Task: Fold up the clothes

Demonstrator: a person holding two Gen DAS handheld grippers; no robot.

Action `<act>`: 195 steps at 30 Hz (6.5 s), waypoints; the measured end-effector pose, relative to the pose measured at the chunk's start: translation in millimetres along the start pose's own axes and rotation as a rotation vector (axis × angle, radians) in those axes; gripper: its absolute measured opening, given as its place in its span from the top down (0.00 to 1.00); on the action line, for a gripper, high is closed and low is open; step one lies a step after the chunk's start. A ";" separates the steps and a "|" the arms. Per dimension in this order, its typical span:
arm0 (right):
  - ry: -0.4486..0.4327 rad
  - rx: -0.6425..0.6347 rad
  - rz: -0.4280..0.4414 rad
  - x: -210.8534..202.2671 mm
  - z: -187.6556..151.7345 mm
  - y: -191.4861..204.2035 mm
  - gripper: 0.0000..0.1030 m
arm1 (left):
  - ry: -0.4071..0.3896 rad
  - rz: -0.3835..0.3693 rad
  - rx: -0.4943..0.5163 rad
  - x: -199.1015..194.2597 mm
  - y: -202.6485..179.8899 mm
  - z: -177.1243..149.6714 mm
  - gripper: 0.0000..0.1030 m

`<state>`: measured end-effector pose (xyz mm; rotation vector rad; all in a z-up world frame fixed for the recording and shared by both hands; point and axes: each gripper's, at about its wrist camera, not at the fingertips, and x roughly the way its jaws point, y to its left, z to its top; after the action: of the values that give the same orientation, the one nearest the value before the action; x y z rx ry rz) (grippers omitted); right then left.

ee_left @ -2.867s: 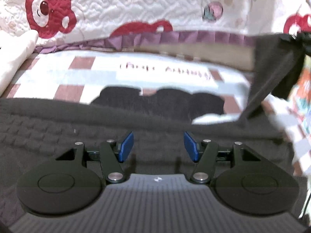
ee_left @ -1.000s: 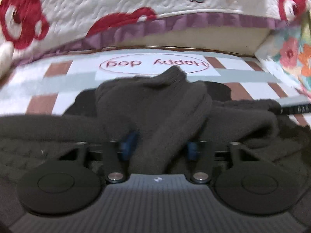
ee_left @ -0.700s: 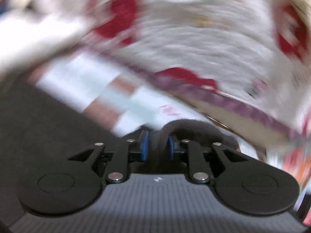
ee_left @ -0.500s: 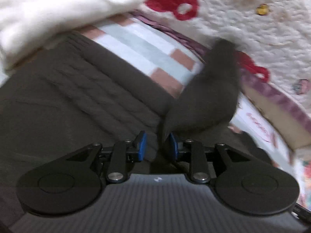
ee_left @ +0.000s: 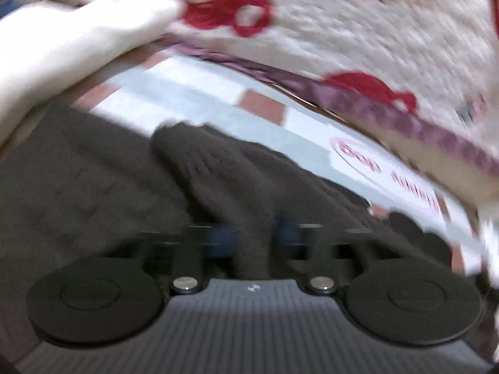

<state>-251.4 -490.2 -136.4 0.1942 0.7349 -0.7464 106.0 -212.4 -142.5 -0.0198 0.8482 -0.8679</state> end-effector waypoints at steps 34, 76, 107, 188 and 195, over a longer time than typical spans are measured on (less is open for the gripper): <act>0.106 0.087 0.016 101.8 73.8 -54.1 0.70 | -0.089 0.184 0.175 41.8 -17.7 81.9 0.40; 0.055 0.212 -0.080 -5.3 -28.2 -56.5 0.84 | 0.052 0.345 0.166 11.9 71.1 35.2 0.00; 0.143 0.168 -0.201 16.2 22.5 -134.6 0.62 | -0.201 0.268 0.261 30.2 -26.6 52.1 0.91; -0.363 0.809 0.027 -133.3 -122.0 -155.3 0.95 | 0.450 -0.674 0.306 -118.1 -300.0 -117.5 0.87; -0.207 0.638 -0.042 -124.1 -138.7 -173.7 0.96 | 0.665 -0.633 0.425 -79.3 -344.7 -170.4 0.87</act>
<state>-505.9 -492.2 -140.1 0.6698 0.2859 -1.0092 -263.0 -335.9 -90.2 0.4121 1.2851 -1.6912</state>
